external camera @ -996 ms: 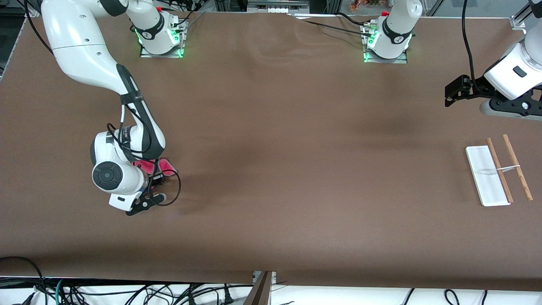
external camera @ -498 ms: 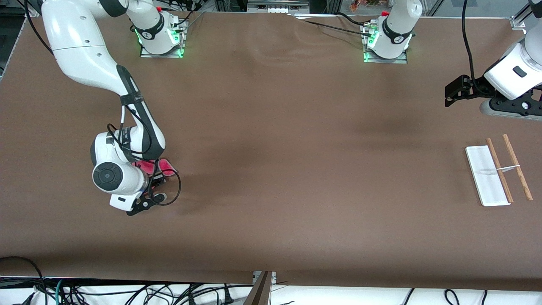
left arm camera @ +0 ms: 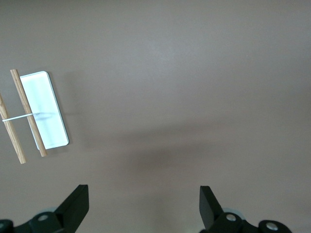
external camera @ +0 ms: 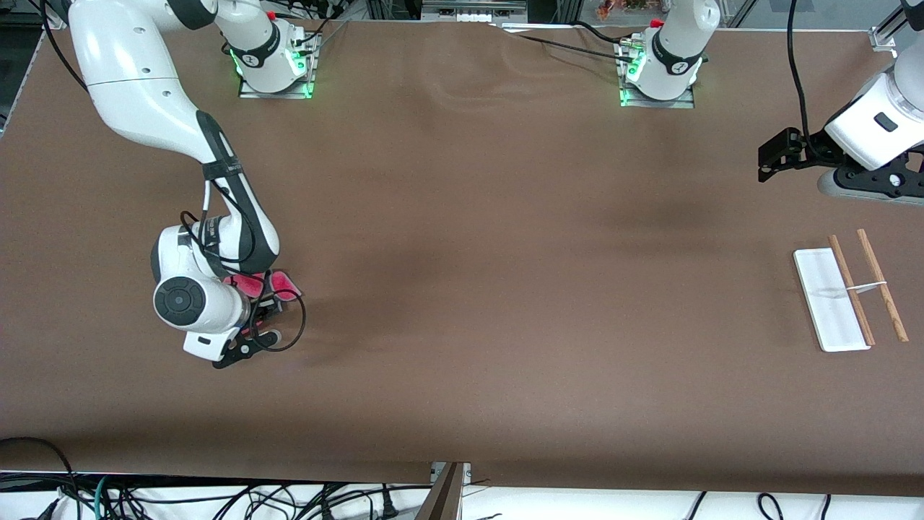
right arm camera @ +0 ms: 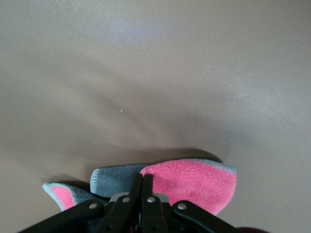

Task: Pass towel and hang on rack
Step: 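Lift the towel with the right gripper toward the table's middle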

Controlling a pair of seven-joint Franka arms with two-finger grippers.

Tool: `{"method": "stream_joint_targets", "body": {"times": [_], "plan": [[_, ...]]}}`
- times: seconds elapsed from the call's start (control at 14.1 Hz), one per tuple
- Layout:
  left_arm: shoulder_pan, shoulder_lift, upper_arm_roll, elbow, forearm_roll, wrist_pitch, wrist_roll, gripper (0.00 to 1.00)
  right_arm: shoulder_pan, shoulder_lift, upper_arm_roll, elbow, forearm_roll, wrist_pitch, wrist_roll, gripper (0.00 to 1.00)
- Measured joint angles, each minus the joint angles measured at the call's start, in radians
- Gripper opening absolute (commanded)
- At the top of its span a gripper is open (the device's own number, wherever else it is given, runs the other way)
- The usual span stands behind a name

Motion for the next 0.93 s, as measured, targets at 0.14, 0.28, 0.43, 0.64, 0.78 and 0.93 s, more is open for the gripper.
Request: {"method": "stream_joint_targets", "body": {"times": [0.14,0.28,0.43,0.64,0.78,0.93], "plan": [[0.0,0.0,-0.002,0.0,0.0,0.0,0.0,1.0,0.0,-0.014,0.001,0.013,0.0,0.001,0.0,0.0],[0.0,0.0,-0.004,0.001,0.0,0.0,0.0,1.0,0.003,-0.054,0.005,0.023,0.0,0.0,0.0,0.0],[-0.002,0.0,-0.008,0.009,0.0,0.0,0.0,1.0,0.012,-0.113,0.018,0.032,0.0,-0.003,0.0,0.0],[-0.006,0.0,-0.014,0.016,0.0,0.0,0.0,1.0,0.068,-0.195,0.07,0.072,0.001,-0.053,0.002,0.0],[-0.007,0.0,-0.014,0.016,0.0,0.0,0.0,1.0,0.131,-0.216,0.104,0.14,0.015,-0.099,0.05,0.0],[-0.006,0.0,-0.013,0.016,0.0,0.0,0.0,1.0,0.191,-0.221,0.142,0.194,0.016,-0.108,0.142,0.0]]}}
